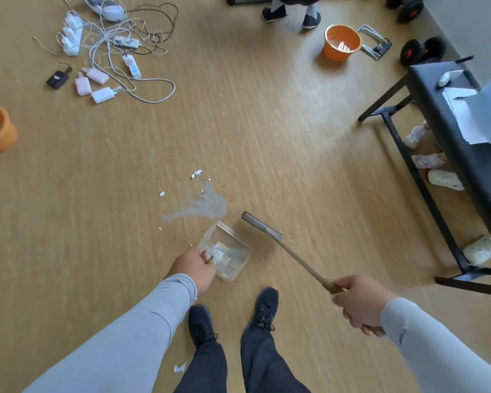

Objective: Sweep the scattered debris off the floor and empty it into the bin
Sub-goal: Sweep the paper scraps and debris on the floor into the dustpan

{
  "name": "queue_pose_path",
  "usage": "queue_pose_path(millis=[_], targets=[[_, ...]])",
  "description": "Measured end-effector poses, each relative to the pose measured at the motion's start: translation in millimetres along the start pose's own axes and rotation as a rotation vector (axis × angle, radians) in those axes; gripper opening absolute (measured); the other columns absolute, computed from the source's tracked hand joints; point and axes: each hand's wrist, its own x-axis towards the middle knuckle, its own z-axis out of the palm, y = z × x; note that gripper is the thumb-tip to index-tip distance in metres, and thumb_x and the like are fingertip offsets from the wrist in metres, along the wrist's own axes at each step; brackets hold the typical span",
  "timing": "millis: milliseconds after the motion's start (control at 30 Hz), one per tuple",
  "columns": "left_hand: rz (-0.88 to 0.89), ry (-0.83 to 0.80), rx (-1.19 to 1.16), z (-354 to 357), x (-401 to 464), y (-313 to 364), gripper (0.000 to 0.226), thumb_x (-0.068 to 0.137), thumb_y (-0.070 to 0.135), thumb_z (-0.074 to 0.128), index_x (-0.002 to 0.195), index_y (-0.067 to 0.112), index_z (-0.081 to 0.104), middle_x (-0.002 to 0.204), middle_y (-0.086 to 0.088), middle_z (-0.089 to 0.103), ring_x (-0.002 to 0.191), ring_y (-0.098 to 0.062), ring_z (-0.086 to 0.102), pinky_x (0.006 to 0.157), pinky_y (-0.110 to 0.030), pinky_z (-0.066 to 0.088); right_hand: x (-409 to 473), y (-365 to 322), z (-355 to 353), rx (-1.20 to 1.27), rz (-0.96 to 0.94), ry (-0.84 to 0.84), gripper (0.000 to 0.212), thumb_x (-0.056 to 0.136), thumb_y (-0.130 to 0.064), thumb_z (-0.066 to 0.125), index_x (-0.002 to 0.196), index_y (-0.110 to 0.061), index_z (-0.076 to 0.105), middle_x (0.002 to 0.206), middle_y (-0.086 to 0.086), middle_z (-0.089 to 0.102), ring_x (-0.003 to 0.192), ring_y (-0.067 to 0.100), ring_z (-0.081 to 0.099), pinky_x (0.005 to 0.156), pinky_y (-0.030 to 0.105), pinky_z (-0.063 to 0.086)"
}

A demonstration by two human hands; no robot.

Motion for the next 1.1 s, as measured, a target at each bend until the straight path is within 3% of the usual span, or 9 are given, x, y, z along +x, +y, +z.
queue_pose_path(millis=[100,233,333,467,567,767,867,967,1100], targets=[[0.024,-0.026,0.032,2,-6,-7,0.006,0.094,0.026,0.062,0.099,0.023,0.060,0.080,0.015,0.057,0.065,-0.007,0.053,0.069,-0.026,0.040,17,-7,39,-0.056,0.017,-0.008,0.031,0.094,-0.010,0.042,0.108,-0.024,0.065,0.075,0.003,0.050,0.058,0.022,0.043,0.046,0.023,0.036],[0.051,-0.022,0.100,6,0,-3,0.006,0.094,0.028,0.058,0.090,0.023,0.057,0.085,0.002,0.062,0.070,-0.019,0.057,0.067,-0.028,0.041,16,1,67,-0.217,-0.008,-0.075,0.041,0.086,-0.007,0.043,0.114,-0.022,0.069,0.074,0.002,0.051,0.058,0.024,0.044,0.048,0.026,0.037],[0.067,-0.016,0.093,7,0,-3,0.014,0.092,0.028,0.058,0.080,0.023,0.055,0.082,-0.001,0.064,0.067,-0.021,0.057,0.065,-0.028,0.042,-4,14,48,-0.122,-0.011,-0.109,0.035,0.093,-0.011,0.047,0.114,-0.033,0.066,0.066,0.000,0.046,0.050,0.018,0.037,0.045,0.024,0.030],[0.077,-0.039,0.102,6,-8,-14,0.010,0.092,0.030,0.062,0.094,0.021,0.060,0.080,0.004,0.062,0.065,-0.016,0.057,0.058,-0.027,0.040,-28,50,32,0.041,0.010,-0.063,0.028,0.097,-0.021,0.050,0.111,-0.044,0.057,0.066,0.001,0.050,0.044,0.015,0.036,0.043,0.021,0.027],[0.132,-0.077,0.160,5,-18,-23,0.008,0.089,0.027,0.057,0.094,0.022,0.062,0.084,0.002,0.065,0.067,-0.019,0.060,0.059,-0.027,0.044,-41,87,33,0.152,0.054,-0.026,0.028,0.099,-0.020,0.050,0.120,-0.036,0.058,0.064,0.003,0.054,0.038,0.014,0.039,0.039,0.019,0.029],[0.180,-0.121,0.292,14,-22,-26,0.012,0.088,0.026,0.054,0.096,0.022,0.062,0.088,0.000,0.066,0.076,-0.023,0.066,0.065,-0.029,0.049,-38,104,53,0.400,0.097,0.063,0.023,0.100,-0.009,0.047,0.110,-0.022,0.064,0.057,0.008,0.051,0.034,0.016,0.037,0.038,0.017,0.030],[0.200,-0.120,0.319,22,-19,-22,0.010,0.090,0.032,0.058,0.096,0.025,0.062,0.086,0.003,0.065,0.073,-0.017,0.064,0.064,-0.029,0.049,2,86,90,0.363,0.163,0.069,0.025,0.095,-0.004,0.046,0.103,-0.014,0.067,0.061,0.010,0.051,0.046,0.019,0.044,0.043,0.021,0.038],[0.197,-0.108,0.317,25,-15,-18,0.012,0.088,0.036,0.062,0.094,0.026,0.064,0.086,0.004,0.066,0.072,-0.017,0.063,0.066,-0.029,0.049,25,66,131,0.336,0.162,-0.031,0.026,0.086,0.004,0.044,0.098,-0.005,0.066,0.062,0.011,0.050,0.052,0.024,0.045,0.051,0.030,0.039],[0.203,-0.106,0.319,26,-12,-19,0.011,0.088,0.037,0.061,0.093,0.027,0.063,0.087,0.004,0.066,0.074,-0.017,0.063,0.068,-0.030,0.050,1,73,131,0.411,0.100,-0.188,0.030,0.090,-0.003,0.045,0.111,-0.010,0.066,0.060,0.009,0.046,0.044,0.019,0.037,0.043,0.023,0.031]])
